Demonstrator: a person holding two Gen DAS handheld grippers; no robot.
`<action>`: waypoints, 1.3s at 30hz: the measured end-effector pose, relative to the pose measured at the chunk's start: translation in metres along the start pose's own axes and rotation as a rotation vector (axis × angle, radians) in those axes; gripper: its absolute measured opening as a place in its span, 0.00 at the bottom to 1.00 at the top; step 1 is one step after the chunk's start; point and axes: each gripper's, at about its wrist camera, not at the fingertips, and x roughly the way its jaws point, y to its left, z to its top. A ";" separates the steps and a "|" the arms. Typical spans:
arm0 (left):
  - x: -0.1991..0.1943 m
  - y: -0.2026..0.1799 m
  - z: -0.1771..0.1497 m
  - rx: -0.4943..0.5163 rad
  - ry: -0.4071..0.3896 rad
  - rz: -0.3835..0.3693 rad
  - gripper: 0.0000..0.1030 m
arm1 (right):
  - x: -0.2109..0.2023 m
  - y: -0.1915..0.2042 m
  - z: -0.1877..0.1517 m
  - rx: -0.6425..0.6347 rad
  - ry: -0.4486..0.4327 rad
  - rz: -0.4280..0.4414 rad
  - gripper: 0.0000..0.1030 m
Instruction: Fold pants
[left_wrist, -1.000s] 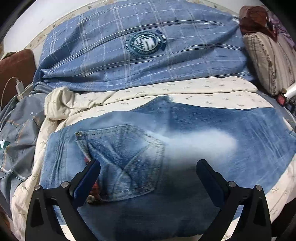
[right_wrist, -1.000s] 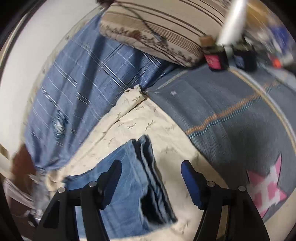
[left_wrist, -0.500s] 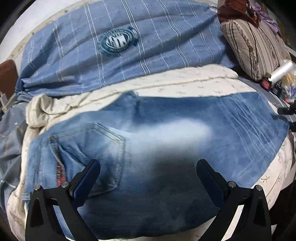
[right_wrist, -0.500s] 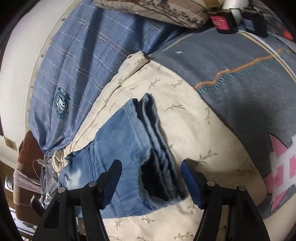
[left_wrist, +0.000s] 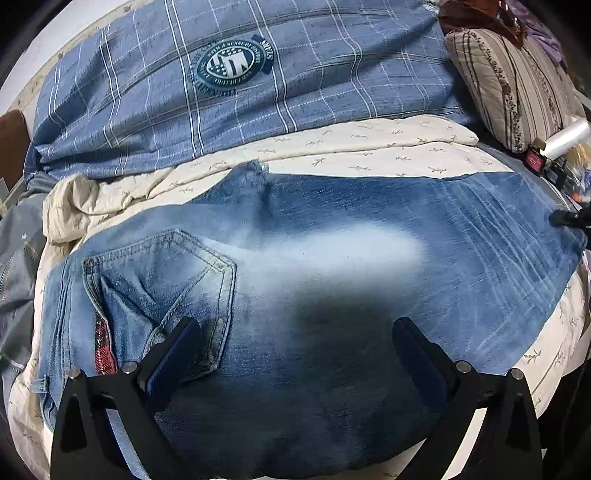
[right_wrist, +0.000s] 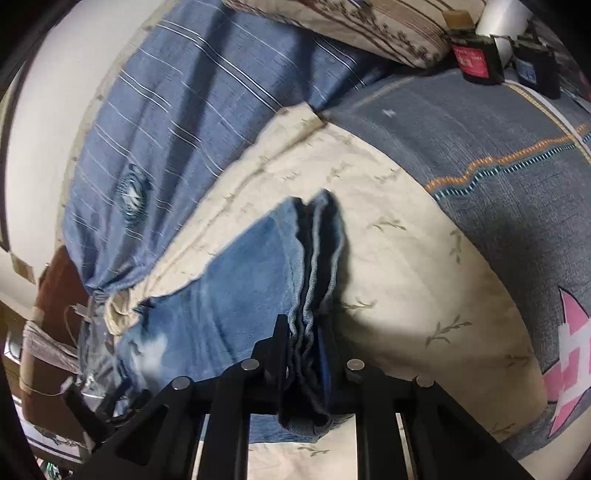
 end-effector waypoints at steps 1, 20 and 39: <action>0.000 0.000 0.000 -0.003 0.001 0.000 1.00 | -0.002 0.003 -0.001 0.003 -0.009 0.018 0.13; -0.015 0.031 0.006 -0.111 -0.050 -0.011 1.00 | 0.047 0.145 -0.033 -0.107 0.042 0.291 0.13; -0.030 0.025 0.005 -0.103 -0.113 -0.056 1.00 | 0.078 0.137 -0.033 0.020 0.108 0.393 0.68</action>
